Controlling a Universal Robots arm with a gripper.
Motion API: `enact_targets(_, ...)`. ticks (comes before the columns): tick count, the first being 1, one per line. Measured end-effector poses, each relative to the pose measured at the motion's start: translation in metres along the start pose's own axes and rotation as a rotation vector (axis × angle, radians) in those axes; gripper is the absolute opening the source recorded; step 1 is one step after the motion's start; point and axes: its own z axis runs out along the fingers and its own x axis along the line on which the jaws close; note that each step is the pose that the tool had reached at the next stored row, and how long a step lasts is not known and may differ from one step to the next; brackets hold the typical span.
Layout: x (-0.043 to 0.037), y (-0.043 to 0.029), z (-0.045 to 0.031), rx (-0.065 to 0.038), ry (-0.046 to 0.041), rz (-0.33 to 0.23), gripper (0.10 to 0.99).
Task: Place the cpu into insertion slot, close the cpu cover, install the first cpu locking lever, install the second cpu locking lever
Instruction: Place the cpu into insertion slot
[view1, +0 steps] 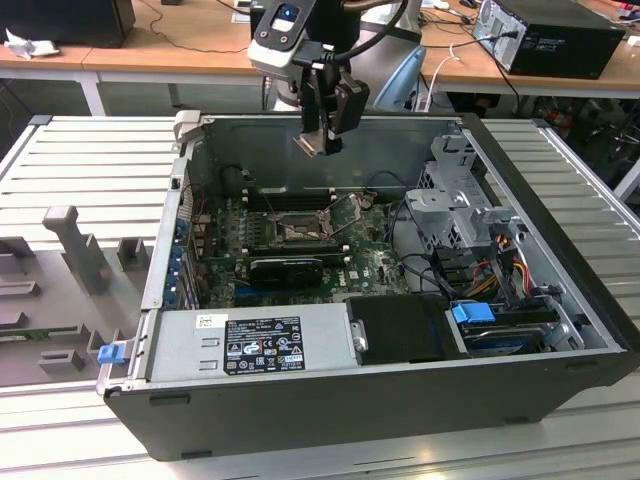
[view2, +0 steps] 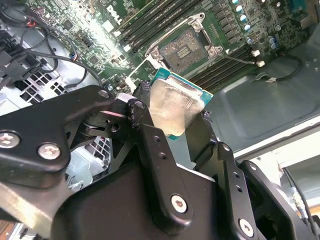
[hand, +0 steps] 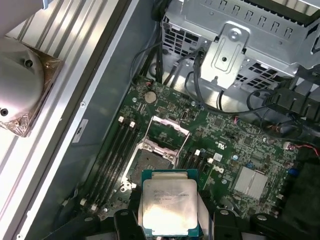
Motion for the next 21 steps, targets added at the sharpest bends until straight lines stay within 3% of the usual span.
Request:
enact_targets(13, 0.0, -0.0001, 0.001, -0.002, -0.0079, 0.09, 0.525)
enact_targets(21, -0.0002, -0.001, 0.0115, -0.002, -0.012, 0.115, 0.525)
